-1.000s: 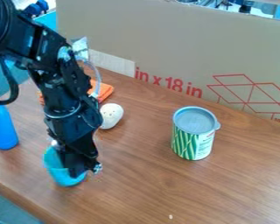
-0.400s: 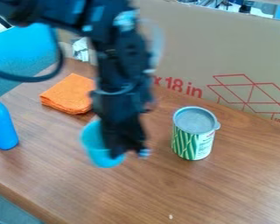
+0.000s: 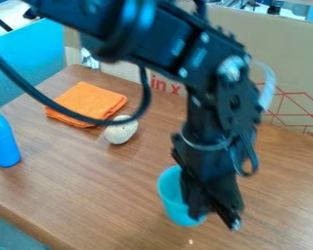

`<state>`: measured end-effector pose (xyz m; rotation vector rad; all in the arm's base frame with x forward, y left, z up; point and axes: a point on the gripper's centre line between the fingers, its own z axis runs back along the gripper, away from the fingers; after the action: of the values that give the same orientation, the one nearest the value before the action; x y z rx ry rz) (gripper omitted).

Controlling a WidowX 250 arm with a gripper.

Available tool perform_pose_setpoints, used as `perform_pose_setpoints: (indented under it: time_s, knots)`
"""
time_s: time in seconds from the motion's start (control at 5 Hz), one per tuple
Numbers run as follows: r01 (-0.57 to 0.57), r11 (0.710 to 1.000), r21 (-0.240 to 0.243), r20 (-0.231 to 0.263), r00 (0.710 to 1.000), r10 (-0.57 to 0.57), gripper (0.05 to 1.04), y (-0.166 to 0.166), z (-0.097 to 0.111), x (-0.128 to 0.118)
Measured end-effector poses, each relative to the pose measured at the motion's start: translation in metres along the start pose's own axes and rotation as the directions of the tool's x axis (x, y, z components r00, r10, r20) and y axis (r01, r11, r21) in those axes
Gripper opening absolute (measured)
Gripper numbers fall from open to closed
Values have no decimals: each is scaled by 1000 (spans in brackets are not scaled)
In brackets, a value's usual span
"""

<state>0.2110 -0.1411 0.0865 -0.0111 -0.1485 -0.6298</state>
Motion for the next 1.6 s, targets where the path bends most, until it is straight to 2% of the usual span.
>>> perform_pose_setpoints:
  time_s: [0.2, 0.4, 0.6, 0.8, 1.0, 1.2, 1.4, 1.6]
  knots:
    - [87, 996, -25, -48, 995, -88, 88, -27, -12, 2]
    - [78, 996, -30, -59, 995, -80, 89, -31, -25, 4]
    - [55, 998, -28, -68, 996, -57, 88, -26, -36, 6]
    - [47, 999, -13, -81, 996, -48, 108, -15, -37, 6]
    - [19, 998, -52, -113, 993, -25, 289, -12, -30, 0]
    - [20, 989, -144, 96, 995, -6, 585, -16, 26, 3]
    - [-6, 976, -217, 226, 972, 57, 884, -7, 65, -5]
    - [-97, 983, -155, 225, 966, 130, 1010, 14, 81, -19]
